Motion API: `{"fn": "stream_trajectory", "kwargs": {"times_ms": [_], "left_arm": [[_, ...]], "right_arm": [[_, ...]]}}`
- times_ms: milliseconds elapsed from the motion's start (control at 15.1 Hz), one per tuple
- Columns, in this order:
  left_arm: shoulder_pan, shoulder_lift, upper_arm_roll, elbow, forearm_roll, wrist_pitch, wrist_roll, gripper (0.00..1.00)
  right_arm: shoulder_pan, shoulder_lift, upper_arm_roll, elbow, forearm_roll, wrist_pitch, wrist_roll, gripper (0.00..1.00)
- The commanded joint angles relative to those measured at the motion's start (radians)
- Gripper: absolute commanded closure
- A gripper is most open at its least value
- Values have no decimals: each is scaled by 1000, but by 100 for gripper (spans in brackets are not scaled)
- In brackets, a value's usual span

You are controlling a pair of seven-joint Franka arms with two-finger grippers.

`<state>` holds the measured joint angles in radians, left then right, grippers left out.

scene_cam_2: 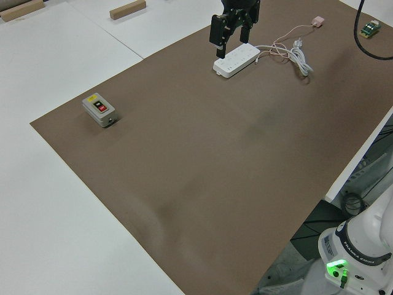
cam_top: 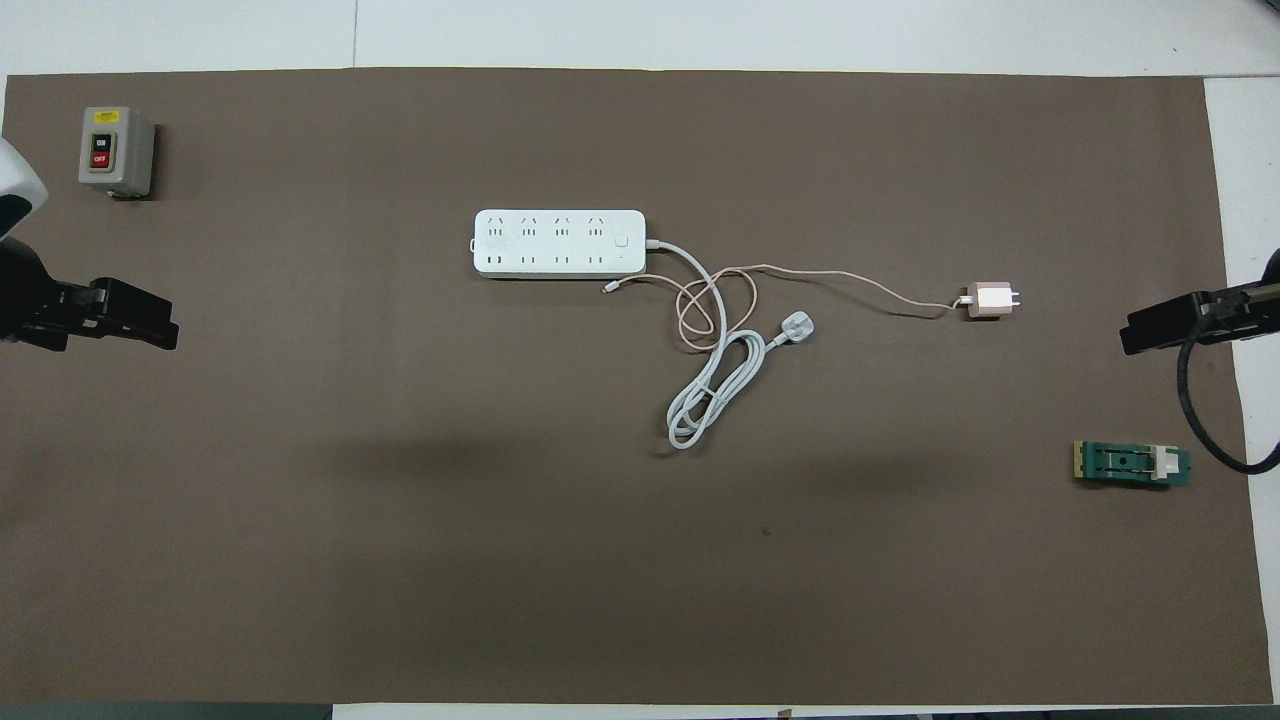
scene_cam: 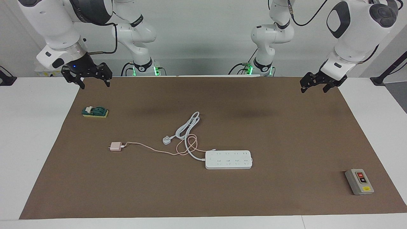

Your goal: Plug charger into power strip

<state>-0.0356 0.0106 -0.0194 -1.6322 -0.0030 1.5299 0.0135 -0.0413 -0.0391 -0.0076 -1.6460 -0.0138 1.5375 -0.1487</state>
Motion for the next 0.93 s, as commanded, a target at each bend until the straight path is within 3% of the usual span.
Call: {"fn": "stream_trajectory", "kwargs": {"times_ms": [0,397,860], "left_arm": [[-1,-12,4,-1,-3,4,-1,0],[-13,-8,-5,6,-12,18,8,0],[89,18,2,-46,-395,53,77,0]], "right_arm": [[6,11,-8,18,-8,-8,-20,0],[-18,5,-11,15,-8,-7,-20,0],[-60,-4,-12,-11,9,24,-20,0]]}}
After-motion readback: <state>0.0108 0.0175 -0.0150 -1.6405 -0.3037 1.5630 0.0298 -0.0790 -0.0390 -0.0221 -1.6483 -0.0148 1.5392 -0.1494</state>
